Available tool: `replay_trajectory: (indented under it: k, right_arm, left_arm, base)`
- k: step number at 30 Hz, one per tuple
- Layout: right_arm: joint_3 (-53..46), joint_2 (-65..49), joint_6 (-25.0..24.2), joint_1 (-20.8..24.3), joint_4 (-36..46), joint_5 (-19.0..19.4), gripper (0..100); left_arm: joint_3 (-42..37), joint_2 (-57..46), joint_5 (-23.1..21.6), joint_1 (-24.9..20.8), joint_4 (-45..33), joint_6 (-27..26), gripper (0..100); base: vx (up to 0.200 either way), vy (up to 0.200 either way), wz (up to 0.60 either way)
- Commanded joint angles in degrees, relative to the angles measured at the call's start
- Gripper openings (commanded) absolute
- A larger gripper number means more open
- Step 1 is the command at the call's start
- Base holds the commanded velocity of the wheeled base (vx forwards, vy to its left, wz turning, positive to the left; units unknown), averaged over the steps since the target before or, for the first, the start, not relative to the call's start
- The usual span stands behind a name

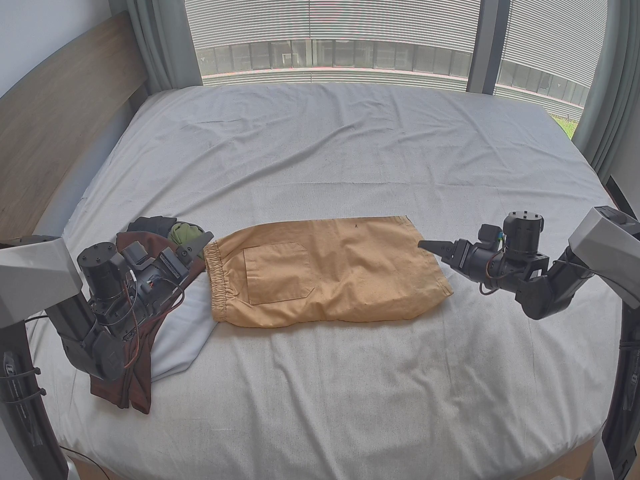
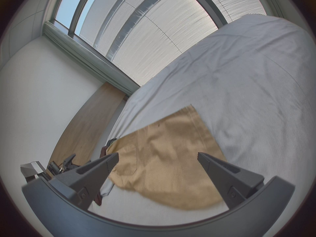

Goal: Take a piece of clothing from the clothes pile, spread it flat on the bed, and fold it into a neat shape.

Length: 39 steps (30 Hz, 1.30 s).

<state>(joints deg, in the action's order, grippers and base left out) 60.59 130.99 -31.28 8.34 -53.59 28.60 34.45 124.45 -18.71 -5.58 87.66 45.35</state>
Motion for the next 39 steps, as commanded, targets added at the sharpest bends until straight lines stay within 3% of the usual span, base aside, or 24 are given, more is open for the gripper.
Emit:
replay_trajectory:
  k: [1, 13, 27, 39]
  right_arm:
    - [-10.8, -5.8, 0.4, 1.9, -0.3, -0.3, 100]
    - [-16.0, -0.3, 3.1, 2.6, -0.9, -2.6, 100]
    - [-6.3, 9.2, 2.8, 3.3, -0.6, -4.3, 100]
    - [3.1, 15.2, 0.8, 6.4, -1.0, -7.0, 100]
  left_arm:
    - [-4.4, -4.3, -2.1, -0.3, 0.3, -4.5, 100]
    - [-7.4, -5.3, -2.2, -3.2, 0.4, -6.8, 100]
    - [-7.4, -5.0, -2.2, -2.9, 0.3, -6.8, 100]
    - [-7.3, -3.8, -2.1, -2.6, 0.4, -6.8, 100]
  base:
    - [0.000, 0.000, 0.00]
    - [0.000, 0.000, 0.00]
    - [0.000, 0.000, 0.00]
    - [0.000, 0.000, 0.00]
